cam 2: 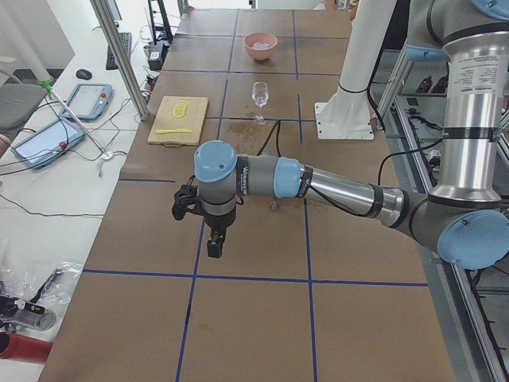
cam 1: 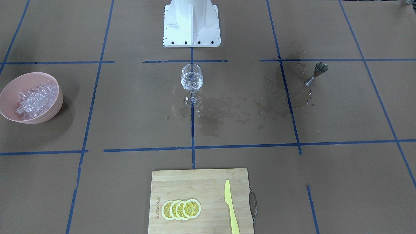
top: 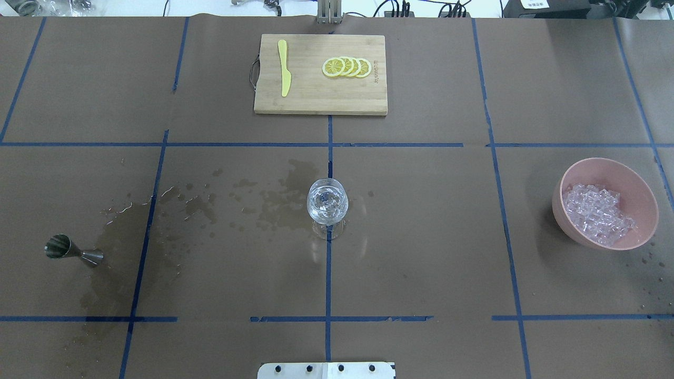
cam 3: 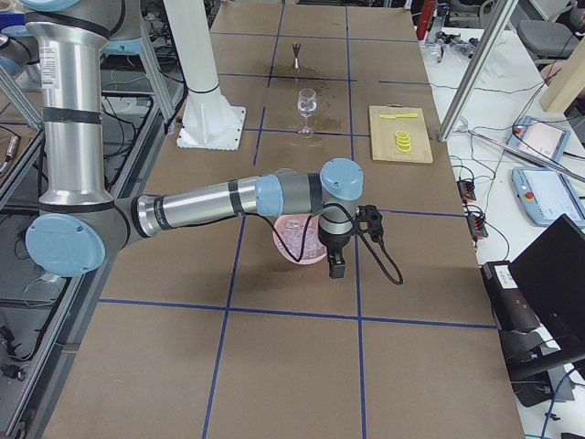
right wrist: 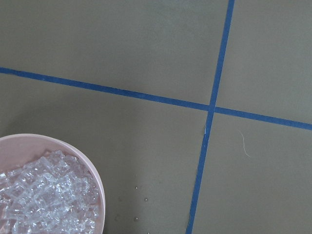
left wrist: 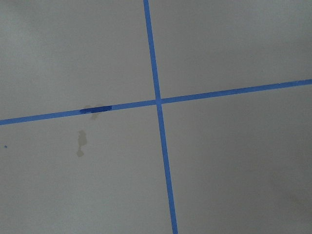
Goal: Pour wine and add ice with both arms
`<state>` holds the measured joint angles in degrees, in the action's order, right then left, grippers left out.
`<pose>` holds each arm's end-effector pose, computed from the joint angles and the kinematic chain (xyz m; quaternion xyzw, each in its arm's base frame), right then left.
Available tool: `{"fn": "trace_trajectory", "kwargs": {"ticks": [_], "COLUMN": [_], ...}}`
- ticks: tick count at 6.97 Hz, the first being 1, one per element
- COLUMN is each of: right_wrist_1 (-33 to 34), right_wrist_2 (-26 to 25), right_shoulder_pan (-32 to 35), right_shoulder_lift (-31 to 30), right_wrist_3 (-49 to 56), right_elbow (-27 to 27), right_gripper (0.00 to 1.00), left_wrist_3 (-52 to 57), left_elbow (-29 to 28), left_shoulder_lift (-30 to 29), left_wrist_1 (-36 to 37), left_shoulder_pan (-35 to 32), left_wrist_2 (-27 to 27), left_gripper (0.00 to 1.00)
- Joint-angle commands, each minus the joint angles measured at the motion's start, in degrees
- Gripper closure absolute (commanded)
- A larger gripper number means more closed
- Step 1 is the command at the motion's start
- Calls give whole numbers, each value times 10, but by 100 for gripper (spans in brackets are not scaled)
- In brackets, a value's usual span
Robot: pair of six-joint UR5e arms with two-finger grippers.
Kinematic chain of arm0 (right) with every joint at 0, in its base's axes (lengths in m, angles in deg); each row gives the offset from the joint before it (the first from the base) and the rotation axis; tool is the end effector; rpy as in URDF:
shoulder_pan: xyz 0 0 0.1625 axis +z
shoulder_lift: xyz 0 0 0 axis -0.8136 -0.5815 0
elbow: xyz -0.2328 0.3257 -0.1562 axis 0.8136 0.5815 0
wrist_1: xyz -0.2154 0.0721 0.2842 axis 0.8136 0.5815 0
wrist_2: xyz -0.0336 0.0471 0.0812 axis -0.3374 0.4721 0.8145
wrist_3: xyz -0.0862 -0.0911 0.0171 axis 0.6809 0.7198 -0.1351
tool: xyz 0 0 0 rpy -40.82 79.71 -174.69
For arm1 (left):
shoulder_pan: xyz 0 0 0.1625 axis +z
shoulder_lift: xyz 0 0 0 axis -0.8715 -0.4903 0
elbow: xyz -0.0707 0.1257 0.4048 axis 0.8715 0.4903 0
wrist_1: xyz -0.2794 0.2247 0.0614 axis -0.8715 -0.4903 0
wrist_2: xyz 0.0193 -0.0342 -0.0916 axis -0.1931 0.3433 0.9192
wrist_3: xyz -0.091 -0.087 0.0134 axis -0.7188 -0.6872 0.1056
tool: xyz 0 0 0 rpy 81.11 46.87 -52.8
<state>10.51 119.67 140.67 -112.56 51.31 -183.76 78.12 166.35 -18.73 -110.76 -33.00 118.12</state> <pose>0.0185 -0.4301 0.5908 0.0468 -0.3675 -0.0729 0.9260 -0.0726 -0.4195 0.5884 0.0605 0.3675 0.0477 0.9268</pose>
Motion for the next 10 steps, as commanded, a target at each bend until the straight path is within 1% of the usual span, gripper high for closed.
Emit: {"fn": "trace_trajectory", "kwargs": {"ticks": [1, 2, 3, 4, 5, 7, 8, 9, 10], "right_wrist_1": [0, 0, 0, 1, 0, -1, -1, 0, 0], "right_wrist_2": [0, 3, 26, 27, 25, 26, 26, 25, 22], "right_shoulder_pan": [0, 0, 0, 0, 0, 0, 0, 0, -4], "right_shoulder_lift": [0, 0, -1, -1, 1, 1, 1, 0, -2], "right_wrist_3": [-2, -2, -2, -8, -4, -7, -8, -8, -7], "right_elbow": [-1, -3, -1, 4, 3, -3, -4, 1, 2], "right_gripper": [0, 0, 0, 0, 0, 0, 0, 0, 0], "left_wrist_3": [-3, -4, -1, 3, 20, 21, 21, 22, 21], "left_elbow": [2, -1, -8, -9, -10, -11, -8, -14, -22], "left_shoulder_lift": [0, -8, -25, -33, -35, -34, -30, -13, -4], "left_wrist_1": [-1, -2, 0, 2, 1, 6, 22, 25, -11], "left_shoulder_pan": [1, 2, 6, 7, 22, 22, 21, 24, 24], "left_wrist_2": [-10, -38, -96, -90, -66, -61, -17, 43, 44], "left_gripper": [0, 0, 0, 0, 0, 0, 0, 0, 0]}}
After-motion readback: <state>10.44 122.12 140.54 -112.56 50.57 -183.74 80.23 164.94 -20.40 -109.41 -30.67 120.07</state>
